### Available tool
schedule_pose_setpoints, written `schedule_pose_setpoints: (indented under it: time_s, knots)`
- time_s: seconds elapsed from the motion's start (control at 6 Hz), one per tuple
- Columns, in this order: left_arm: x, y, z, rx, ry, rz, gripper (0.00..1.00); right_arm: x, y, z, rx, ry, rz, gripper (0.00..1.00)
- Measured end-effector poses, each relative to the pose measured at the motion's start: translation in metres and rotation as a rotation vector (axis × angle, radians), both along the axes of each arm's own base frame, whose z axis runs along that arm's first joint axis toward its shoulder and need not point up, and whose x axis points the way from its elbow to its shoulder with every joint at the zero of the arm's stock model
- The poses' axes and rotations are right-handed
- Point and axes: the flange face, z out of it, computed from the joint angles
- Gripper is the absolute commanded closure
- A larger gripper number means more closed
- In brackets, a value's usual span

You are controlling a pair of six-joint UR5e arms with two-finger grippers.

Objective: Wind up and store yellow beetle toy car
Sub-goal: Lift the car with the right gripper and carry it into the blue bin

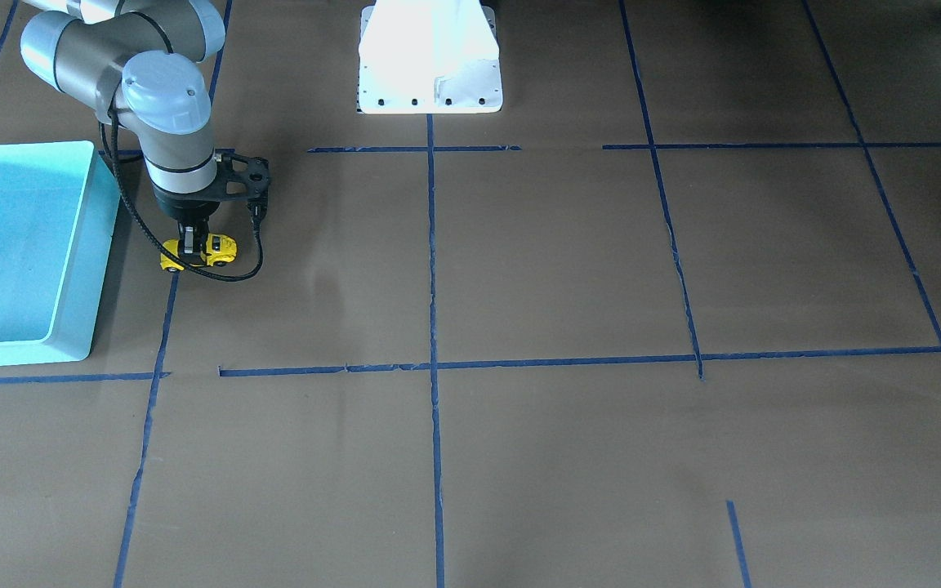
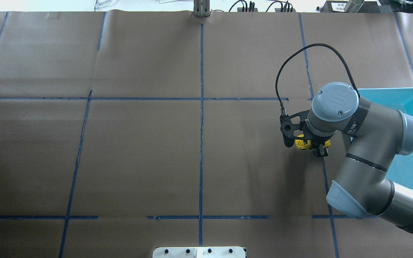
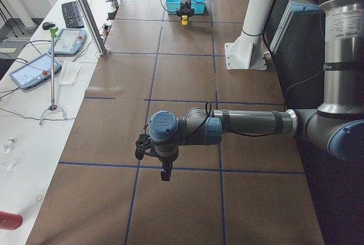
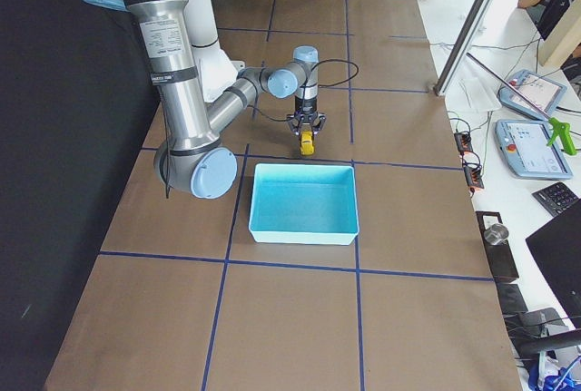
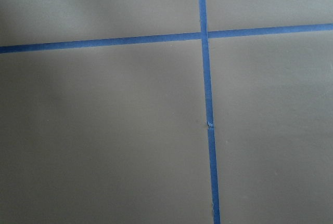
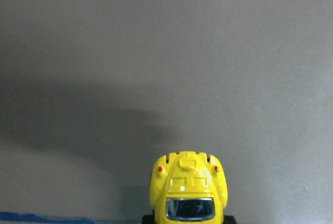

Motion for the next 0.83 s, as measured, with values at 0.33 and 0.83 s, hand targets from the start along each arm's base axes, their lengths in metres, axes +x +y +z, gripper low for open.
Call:
schedule_pose_setpoints:
  time_s: [0.33, 0.83]
  knots:
    - [0.000, 0.001, 0.001, -0.003, -0.001, 0.000, 0.00, 0.063, -0.001, -0.025, 0.010, 0.008, 0.028, 0.93]
    - [0.000, 0.002, 0.002, -0.005, -0.002, 0.001, 0.00, 0.159, 0.018, 0.032, 0.016, 0.048, 0.024, 0.90]
